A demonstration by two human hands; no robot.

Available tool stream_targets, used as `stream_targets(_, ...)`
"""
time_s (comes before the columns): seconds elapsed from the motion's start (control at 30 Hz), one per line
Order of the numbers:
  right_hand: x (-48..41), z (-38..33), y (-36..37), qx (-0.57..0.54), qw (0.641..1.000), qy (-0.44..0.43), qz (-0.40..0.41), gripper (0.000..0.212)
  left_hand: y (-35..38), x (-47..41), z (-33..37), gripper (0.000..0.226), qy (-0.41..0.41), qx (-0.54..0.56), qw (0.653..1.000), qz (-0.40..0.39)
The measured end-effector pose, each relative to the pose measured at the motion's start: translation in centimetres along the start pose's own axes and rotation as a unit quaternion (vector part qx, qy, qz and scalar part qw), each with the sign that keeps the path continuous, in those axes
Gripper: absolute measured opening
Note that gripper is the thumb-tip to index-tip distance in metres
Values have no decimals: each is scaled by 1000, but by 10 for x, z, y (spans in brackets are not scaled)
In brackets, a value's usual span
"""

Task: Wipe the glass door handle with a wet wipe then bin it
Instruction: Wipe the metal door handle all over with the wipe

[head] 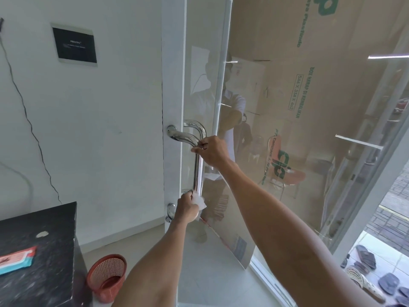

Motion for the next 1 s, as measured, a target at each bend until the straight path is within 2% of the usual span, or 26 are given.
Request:
stream_targets(0.07, 0, 0, 0, 4, 1000, -3, -1, 29, -15, -6, 7, 50, 28, 23, 999, 36)
stream_targets(0.3, 0, 0, -1, 4, 1000, -5, -2, 30, -62, -9, 45, 36, 115, 55, 985, 120)
stream_targets(0.47, 3, 1, -1, -10, 1000, -11, 6, 24, -76, -12, 61, 38, 100, 13, 979, 179)
stream_targets(0.67, 12, 9, 3, -54, 998, 3, 26, 30, -72, -9, 56, 41, 85, 29, 982, 167)
stream_targets(0.77, 36, 11, 6, -17, 992, -50, 115, 36, -73, -10, 56, 34, 82, 42, 983, 157)
stream_targets(0.87, 67, 20, 13, -4, 980, -36, 197, 36, -73, -10, 55, 21, 82, 47, 985, 142)
stream_targets(1.0, 84, 28, 25, -1, 983, -11, 182, 28, -74, -11, 52, 16, 94, 51, 987, 123)
Point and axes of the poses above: each hand's wrist, its own x-axis away from the middle knuckle, its own y-axis out of the palm, z = x × y, the point moved 4 cm from there along -x, towards the middle knuckle, and after that the axes turned 11 degrees about -x, right-handed, at the moved point
